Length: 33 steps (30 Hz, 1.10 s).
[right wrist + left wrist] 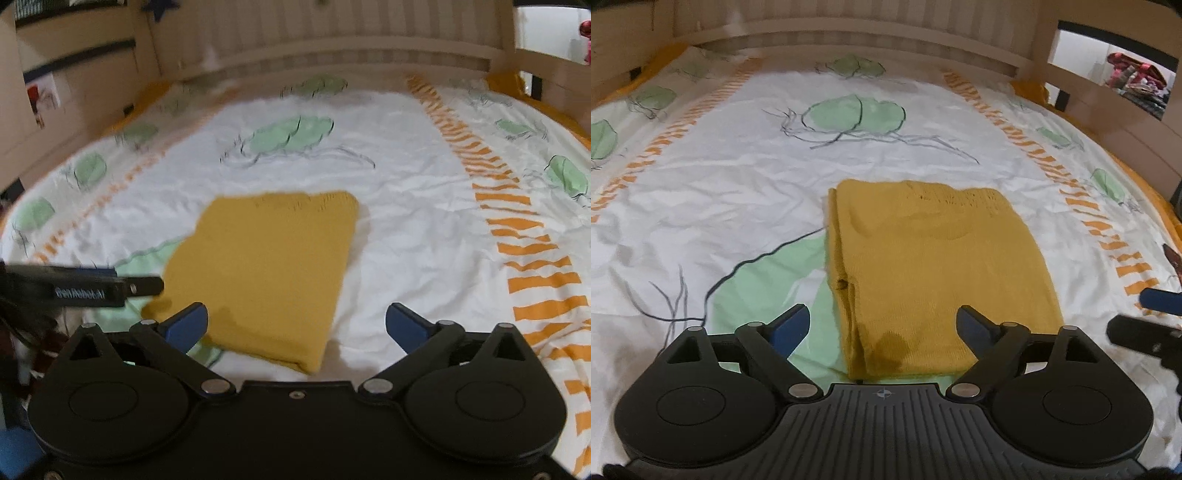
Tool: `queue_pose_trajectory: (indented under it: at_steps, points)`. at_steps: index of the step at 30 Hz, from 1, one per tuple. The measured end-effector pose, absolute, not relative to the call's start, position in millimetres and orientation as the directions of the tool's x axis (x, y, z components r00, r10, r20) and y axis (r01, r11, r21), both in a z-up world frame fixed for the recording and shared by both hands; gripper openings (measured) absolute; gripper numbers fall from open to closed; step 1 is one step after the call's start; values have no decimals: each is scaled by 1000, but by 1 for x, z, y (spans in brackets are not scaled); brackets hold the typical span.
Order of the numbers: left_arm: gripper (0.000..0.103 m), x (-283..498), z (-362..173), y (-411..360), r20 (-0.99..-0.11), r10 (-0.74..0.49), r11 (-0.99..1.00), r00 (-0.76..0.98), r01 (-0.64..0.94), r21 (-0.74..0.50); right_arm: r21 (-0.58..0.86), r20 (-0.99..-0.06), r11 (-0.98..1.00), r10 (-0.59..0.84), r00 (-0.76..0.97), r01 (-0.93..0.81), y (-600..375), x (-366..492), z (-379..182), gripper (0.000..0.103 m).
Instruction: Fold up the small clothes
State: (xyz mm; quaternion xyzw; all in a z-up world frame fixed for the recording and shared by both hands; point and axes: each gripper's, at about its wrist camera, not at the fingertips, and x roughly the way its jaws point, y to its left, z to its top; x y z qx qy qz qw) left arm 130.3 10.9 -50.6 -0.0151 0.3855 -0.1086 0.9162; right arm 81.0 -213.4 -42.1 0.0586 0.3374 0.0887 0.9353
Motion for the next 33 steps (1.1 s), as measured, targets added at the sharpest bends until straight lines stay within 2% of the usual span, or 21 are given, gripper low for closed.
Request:
queue_pose_trajectory:
  at_steps: [7, 11, 14, 20, 27, 33]
  points:
    - [86, 97, -31, 4, -677, -151, 986, 721, 163, -46, 140, -561, 988, 132, 818, -63, -208, 66, -27, 103]
    - [86, 79, -20, -10, -691, -1, 993, 723, 80, 82, 195, -572, 979, 162, 804, -59, -210, 59, -26, 103]
    - [86, 66, -15, -15, -694, 55, 991, 718, 47, 128, 166, -574, 984, 150, 805, -66, -205, 51, -27, 102]
    - [86, 49, -11, -16, -708, 11, 993, 706, 75, 91, 104, -584, 990, 136, 800, -93, -190, 31, -25, 102]
    - [85, 36, -14, -14, -724, -6, 996, 690, 64, 53, 63, -602, 998, 22, 798, 19, -189, 19, -21, 102]
    - [85, 32, -20, -11, -742, -6, 997, 671, 57, 44, 121, -634, 993, 76, 770, 2, -196, 15, -26, 102]
